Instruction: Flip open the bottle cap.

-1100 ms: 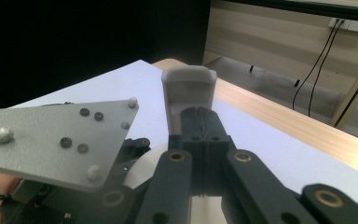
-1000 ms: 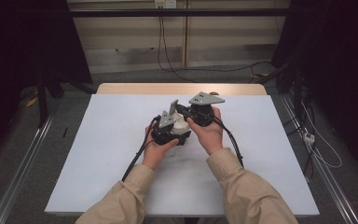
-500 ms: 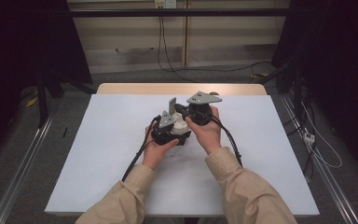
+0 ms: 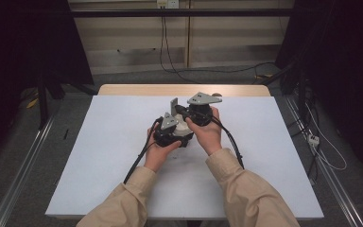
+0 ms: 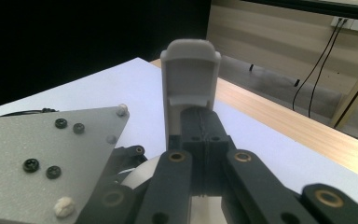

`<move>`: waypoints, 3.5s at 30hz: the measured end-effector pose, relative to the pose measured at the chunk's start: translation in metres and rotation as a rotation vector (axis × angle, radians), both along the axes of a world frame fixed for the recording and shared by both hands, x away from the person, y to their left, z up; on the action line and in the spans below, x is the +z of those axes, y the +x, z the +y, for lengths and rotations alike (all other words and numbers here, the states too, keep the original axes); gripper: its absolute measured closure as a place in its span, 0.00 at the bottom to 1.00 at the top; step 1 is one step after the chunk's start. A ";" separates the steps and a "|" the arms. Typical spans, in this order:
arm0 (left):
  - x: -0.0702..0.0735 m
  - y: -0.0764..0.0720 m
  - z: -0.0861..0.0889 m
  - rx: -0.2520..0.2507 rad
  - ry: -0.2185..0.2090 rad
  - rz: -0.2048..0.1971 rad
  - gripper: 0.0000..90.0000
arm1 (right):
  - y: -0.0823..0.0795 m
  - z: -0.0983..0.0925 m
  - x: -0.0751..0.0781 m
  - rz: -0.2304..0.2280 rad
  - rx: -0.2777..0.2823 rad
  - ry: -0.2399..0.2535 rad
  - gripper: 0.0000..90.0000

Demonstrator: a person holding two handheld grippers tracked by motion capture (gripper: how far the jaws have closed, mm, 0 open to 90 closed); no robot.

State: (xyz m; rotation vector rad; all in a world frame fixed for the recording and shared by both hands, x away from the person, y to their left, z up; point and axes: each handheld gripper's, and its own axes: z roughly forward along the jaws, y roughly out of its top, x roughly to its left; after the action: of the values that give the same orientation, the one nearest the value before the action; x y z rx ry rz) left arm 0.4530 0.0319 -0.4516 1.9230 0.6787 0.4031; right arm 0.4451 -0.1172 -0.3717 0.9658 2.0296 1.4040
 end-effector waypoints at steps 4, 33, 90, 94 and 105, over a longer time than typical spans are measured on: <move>0.000 0.000 0.000 -0.001 -0.001 0.001 0.21 | 0.001 0.001 -0.001 0.000 0.001 0.001 1.00; 0.000 0.000 0.000 -0.002 -0.003 0.001 0.21 | 0.010 0.007 -0.002 0.004 0.003 -0.006 1.00; 0.000 0.001 0.001 0.001 -0.001 -0.004 0.21 | 0.020 0.014 -0.009 0.028 0.013 0.009 1.00; 0.000 0.000 0.000 -0.003 -0.008 0.005 0.21 | 0.021 0.014 -0.010 0.028 0.015 0.004 1.00; 0.000 0.001 0.001 0.000 0.000 -0.002 0.21 | 0.023 0.016 -0.012 0.043 0.017 -0.005 1.00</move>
State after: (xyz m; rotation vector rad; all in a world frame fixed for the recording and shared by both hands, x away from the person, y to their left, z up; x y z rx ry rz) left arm 0.4536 0.0328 -0.4517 1.9220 0.6779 0.4049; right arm 0.4678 -0.1010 -0.3835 0.9868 2.0761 1.3973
